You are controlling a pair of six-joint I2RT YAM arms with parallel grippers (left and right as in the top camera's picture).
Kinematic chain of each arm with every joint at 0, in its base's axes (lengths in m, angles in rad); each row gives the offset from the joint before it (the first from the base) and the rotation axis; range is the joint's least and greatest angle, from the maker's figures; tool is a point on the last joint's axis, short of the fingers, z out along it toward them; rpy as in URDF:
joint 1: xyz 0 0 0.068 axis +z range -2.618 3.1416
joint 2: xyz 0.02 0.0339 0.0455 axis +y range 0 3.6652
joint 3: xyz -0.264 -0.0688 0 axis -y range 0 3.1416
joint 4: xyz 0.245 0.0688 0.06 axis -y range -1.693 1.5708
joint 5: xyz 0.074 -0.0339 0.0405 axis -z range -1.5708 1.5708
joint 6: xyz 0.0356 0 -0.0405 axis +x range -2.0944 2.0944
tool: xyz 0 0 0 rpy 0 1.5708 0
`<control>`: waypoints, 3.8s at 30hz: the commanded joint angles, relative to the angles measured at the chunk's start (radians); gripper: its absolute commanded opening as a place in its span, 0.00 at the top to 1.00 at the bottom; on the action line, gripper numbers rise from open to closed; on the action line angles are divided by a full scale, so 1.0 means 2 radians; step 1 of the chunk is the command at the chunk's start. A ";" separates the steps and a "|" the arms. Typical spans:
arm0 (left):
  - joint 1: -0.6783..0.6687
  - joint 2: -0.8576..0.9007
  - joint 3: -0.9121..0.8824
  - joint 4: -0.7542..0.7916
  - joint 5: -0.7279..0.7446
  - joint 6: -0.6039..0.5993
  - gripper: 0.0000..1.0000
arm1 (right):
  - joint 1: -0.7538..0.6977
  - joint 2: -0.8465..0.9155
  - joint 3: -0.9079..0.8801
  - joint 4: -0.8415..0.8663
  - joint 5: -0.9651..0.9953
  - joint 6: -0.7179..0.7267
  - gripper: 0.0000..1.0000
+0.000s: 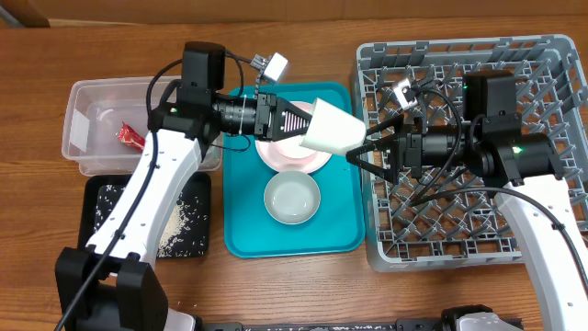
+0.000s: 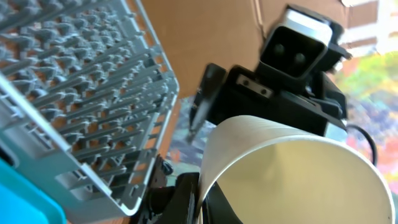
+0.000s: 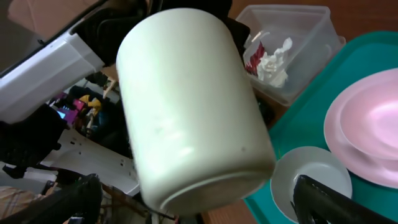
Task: Sort waste into correct bins and load items into the dishwasher
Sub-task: 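Move the cup toward the right gripper and close the right gripper on it, then open the left gripper and pull the cup away with the right gripper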
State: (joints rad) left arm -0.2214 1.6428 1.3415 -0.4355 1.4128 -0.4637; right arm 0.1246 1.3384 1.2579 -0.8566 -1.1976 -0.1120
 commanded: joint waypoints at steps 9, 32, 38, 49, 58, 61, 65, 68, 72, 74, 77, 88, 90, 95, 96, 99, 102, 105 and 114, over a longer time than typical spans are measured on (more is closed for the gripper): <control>-0.021 0.000 0.006 0.015 0.021 0.012 0.96 | -0.001 -0.006 0.013 0.014 -0.038 -0.010 0.22; -0.024 0.000 0.006 0.054 0.021 0.011 0.96 | 0.010 -0.006 0.011 0.028 -0.072 -0.010 0.34; -0.024 0.000 0.006 0.061 0.022 0.011 0.96 | 0.034 -0.006 0.011 0.037 -0.075 -0.014 0.33; -0.024 0.000 0.006 0.067 0.022 0.011 0.96 | 0.040 -0.006 0.011 0.057 -0.073 -0.014 0.30; -0.023 0.000 0.006 0.069 0.023 0.011 0.96 | 0.039 -0.006 0.011 0.052 -0.074 -0.014 0.21; -0.023 0.000 0.006 0.069 0.023 0.011 0.96 | 0.039 -0.006 0.011 0.054 -0.073 -0.014 0.24; -0.023 0.000 0.006 0.069 0.024 0.011 0.96 | 0.038 -0.006 0.011 0.062 -0.073 -0.013 0.28; -0.023 0.000 0.006 0.069 0.024 0.011 0.96 | 0.038 -0.006 0.011 0.061 -0.073 -0.013 0.33; -0.023 0.000 0.006 0.066 0.024 0.011 0.96 | 0.038 -0.006 0.011 0.071 -0.072 -0.013 0.41; -0.024 0.000 0.006 0.062 0.024 0.012 0.96 | 0.037 -0.006 0.011 0.077 -0.065 -0.013 0.45; -0.024 0.000 0.006 0.047 0.024 0.012 0.96 | 0.028 -0.006 0.011 0.086 -0.050 -0.008 0.49; -0.025 0.000 0.006 0.017 0.023 0.033 0.96 | 0.015 -0.006 0.011 0.098 -0.030 -0.008 0.49; -0.025 0.000 0.006 0.017 0.023 0.034 0.96 | 0.015 -0.006 0.011 0.099 -0.030 -0.008 0.49; -0.025 0.000 0.006 0.014 0.021 0.035 0.90 | 0.015 -0.006 0.011 0.103 -0.030 -0.008 0.49; -0.024 0.000 0.006 0.014 0.021 0.040 0.83 | 0.015 -0.006 0.011 0.102 -0.025 -0.007 0.49; -0.020 0.000 0.006 0.014 0.012 0.043 0.66 | 0.015 -0.006 0.011 0.101 0.021 0.018 0.51; -0.013 0.000 0.006 0.014 -0.006 0.043 0.55 | 0.015 -0.006 0.011 0.099 0.077 0.033 0.51; -0.004 0.000 0.006 0.014 -0.026 0.043 0.51 | 0.015 -0.006 0.011 0.093 0.142 0.048 0.52; 0.004 0.000 0.006 -0.033 -0.092 0.065 0.51 | 0.015 -0.006 0.011 0.061 0.434 0.138 0.54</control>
State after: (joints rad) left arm -0.2047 1.6440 1.3525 -0.4767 1.2800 -0.3824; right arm 0.1574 1.3319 1.2583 -0.7292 -0.6167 0.0837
